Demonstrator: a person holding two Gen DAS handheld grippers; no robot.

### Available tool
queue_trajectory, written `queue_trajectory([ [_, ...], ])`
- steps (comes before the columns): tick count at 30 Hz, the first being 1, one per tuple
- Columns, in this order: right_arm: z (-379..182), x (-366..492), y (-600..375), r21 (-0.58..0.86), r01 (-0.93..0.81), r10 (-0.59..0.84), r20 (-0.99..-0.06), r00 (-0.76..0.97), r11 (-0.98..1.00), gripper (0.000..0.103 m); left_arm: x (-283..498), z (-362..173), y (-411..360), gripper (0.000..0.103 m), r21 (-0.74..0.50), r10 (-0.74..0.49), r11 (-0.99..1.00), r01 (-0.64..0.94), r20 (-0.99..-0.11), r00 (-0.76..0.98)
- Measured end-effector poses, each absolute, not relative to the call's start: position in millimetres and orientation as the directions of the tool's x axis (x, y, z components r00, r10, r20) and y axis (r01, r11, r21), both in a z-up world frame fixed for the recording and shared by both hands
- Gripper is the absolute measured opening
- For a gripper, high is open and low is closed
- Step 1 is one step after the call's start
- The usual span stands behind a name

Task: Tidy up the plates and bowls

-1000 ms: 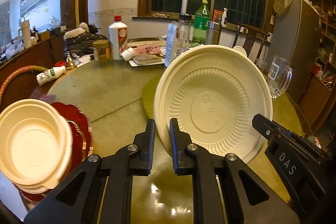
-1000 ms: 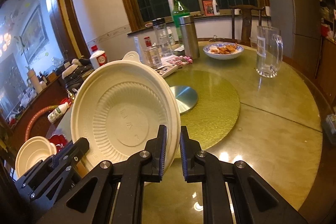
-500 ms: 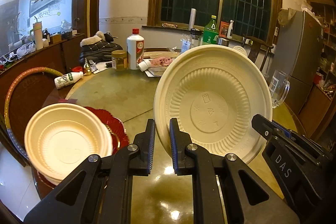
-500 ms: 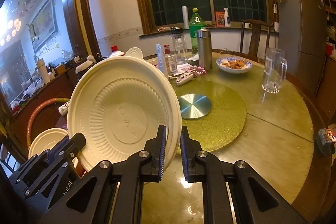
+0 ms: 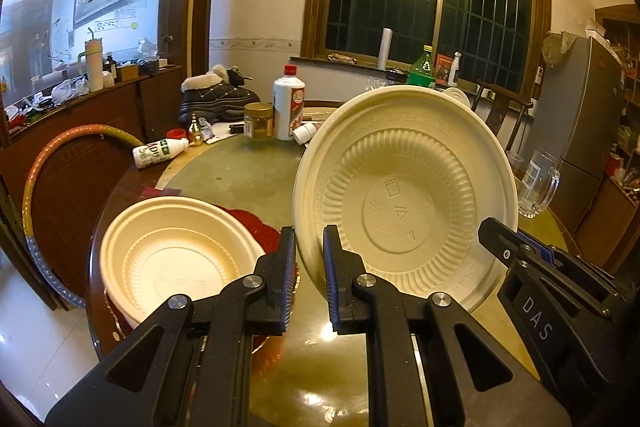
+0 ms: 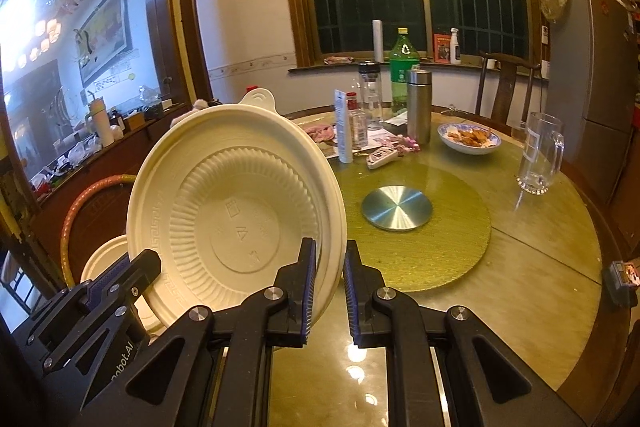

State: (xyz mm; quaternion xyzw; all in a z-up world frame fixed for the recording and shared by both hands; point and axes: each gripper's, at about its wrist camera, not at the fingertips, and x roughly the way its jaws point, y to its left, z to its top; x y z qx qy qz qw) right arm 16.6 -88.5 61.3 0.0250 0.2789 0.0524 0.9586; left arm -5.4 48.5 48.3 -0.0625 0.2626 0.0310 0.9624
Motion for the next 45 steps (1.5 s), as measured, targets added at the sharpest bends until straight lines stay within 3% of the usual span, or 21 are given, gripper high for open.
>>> queue_trajectory([
  [22,65,14,-31,0.052,-0.193,0.190,-0.539,0.820,0.980,0.013,-27,53,100,0.012,-0.099,0.103,0.979,-0.178,-0.515,0.851],
  [33,58,34,11,0.134,-0.320,0.331,-0.621,0.710,0.938,0.014,-31,56,140,0.012,-0.075,0.168,0.965,-0.251,-0.560,0.811],
  [45,33,68,37,0.214,-0.366,0.397,-0.729,0.557,0.906,0.014,-13,41,166,0.012,-0.074,0.159,0.959,-0.274,-0.661,0.734],
])
